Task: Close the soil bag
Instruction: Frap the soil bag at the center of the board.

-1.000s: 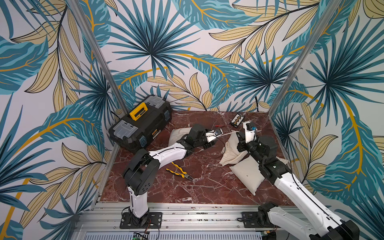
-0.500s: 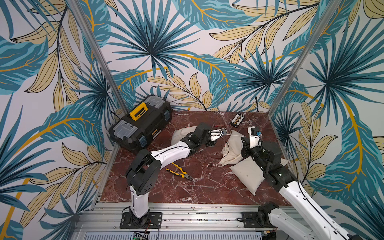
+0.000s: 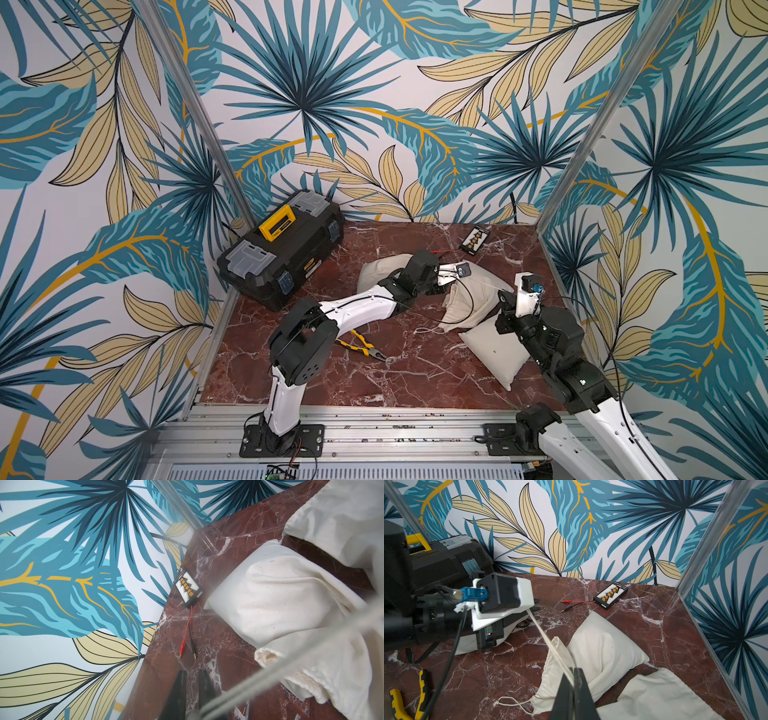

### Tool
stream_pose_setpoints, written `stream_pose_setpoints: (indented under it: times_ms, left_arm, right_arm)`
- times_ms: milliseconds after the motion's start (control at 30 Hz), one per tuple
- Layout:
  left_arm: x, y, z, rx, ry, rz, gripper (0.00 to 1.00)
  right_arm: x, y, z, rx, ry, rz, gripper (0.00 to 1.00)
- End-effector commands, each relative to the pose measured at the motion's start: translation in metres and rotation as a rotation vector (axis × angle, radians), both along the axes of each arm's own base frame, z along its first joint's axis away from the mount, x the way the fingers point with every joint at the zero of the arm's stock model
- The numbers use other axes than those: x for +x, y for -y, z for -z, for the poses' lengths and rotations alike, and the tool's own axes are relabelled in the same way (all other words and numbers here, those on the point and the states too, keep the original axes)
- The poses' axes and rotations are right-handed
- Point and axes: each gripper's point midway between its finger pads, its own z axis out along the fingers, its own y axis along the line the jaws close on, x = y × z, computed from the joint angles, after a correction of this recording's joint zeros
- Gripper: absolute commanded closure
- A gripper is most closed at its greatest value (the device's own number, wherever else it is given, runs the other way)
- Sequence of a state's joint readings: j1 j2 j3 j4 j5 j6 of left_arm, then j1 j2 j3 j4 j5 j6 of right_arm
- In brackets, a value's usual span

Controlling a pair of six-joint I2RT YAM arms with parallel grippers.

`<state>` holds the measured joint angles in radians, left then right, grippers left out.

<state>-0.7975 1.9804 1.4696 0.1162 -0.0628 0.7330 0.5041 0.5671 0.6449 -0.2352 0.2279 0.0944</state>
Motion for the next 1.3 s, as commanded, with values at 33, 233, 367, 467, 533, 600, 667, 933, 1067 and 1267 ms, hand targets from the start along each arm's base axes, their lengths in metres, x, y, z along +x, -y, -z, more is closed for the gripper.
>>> stream_pose_setpoints:
  times_ms: [33,233,367,467,533,600,667,933,1067,1267]
  left_arm:
    - [0.073,-0.178,0.104,0.366,-0.163,-0.543,0.85]
    - [0.079,-0.198,0.111,0.373,-0.194,-0.595,0.85]
    - [0.082,-0.208,0.118,0.390,-0.215,-0.623,0.84]
    - [0.085,-0.218,0.121,0.400,-0.222,-0.652,0.82]
    - [0.086,-0.226,0.122,0.398,-0.230,-0.673,0.81]
    - [0.087,-0.235,0.122,0.386,-0.243,-0.698,0.81]
    - [0.089,-0.243,0.122,0.374,-0.253,-0.726,0.81]
    - [0.091,-0.300,0.109,0.369,-0.265,-0.903,0.90]
    - [0.072,-0.348,0.090,0.380,-0.255,-1.031,0.91]
    - [0.042,-0.286,0.076,0.243,-0.260,-0.724,0.72]
  right_arm:
    - [-0.010,0.058,-0.071,0.141,0.238,0.275,1.00]
    - [-0.013,0.062,-0.073,0.155,0.251,0.291,1.00]
    - [-0.014,0.063,-0.075,0.163,0.258,0.294,1.00]
    - [-0.015,0.064,-0.076,0.167,0.261,0.298,1.00]
    - [-0.016,0.065,-0.075,0.167,0.262,0.299,1.00]
    - [-0.015,0.064,-0.074,0.167,0.259,0.297,1.00]
    - [-0.014,0.063,-0.073,0.168,0.257,0.294,1.00]
    - [0.000,0.049,-0.056,0.150,0.218,0.257,1.00]
    - [0.019,0.026,-0.037,0.144,0.181,0.181,1.00]
    - [0.044,-0.030,-0.030,0.142,0.198,-0.057,1.00]
